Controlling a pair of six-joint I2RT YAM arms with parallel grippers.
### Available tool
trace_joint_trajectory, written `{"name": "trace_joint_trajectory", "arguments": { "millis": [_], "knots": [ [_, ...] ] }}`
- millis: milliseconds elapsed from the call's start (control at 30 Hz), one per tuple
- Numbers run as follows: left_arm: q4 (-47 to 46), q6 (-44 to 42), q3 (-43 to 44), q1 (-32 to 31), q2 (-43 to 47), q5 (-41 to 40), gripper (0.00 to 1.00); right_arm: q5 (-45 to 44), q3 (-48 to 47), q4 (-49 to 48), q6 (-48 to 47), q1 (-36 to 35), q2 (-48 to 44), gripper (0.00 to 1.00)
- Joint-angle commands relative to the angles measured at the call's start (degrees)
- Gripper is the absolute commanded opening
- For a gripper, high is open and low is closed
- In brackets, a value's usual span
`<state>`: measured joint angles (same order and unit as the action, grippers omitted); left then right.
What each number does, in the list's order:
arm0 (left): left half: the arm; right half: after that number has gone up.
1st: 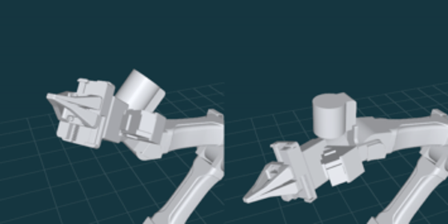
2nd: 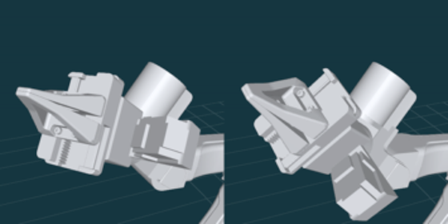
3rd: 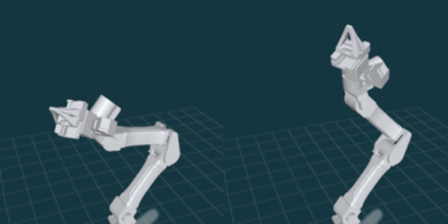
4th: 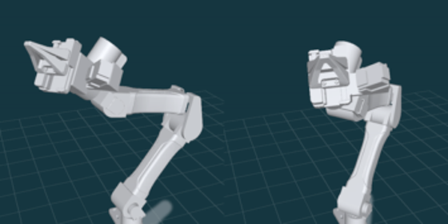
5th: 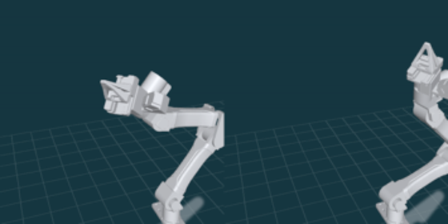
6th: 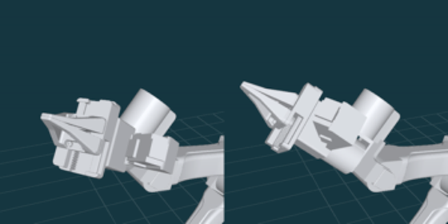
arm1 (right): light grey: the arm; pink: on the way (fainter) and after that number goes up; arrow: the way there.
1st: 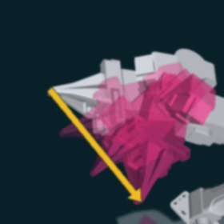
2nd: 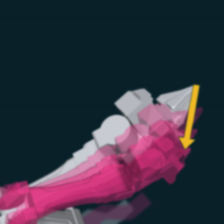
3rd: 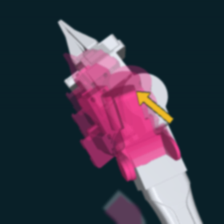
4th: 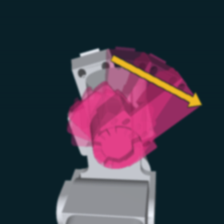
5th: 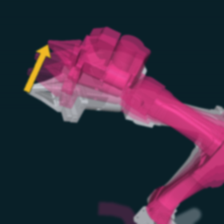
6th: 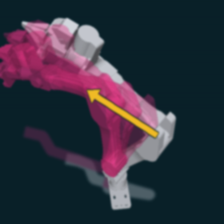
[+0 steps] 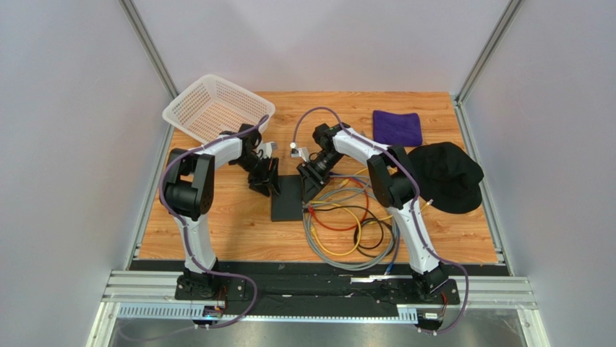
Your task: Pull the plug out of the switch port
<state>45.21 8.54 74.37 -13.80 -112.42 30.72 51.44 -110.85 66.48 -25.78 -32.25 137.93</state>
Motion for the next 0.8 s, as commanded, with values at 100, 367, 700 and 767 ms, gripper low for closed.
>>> {"name": "trace_joint_trajectory", "arguments": {
  "millis": [100,367,700,767],
  "knots": [
    [-0.74,1.66,-0.28,-0.35,-2.10,0.83,0.57,2.97,-1.13,2.16,-1.82,-1.15,3.05,0.57],
    [-1.09,1.40,-0.45,-0.87,-2.19,0.57,0.57,5.07,-1.04,1.47,1.52,-1.15,6.38,0.52],
    [-1.18,0.70,-0.80,-1.23,-1.84,0.22,0.57,4.28,-2.18,-1.17,5.21,0.08,8.76,0.42],
    [-1.26,0.61,-0.80,-1.31,-1.75,0.04,0.57,3.84,-2.18,-1.44,5.39,-0.01,8.94,0.38]
  ]
}}
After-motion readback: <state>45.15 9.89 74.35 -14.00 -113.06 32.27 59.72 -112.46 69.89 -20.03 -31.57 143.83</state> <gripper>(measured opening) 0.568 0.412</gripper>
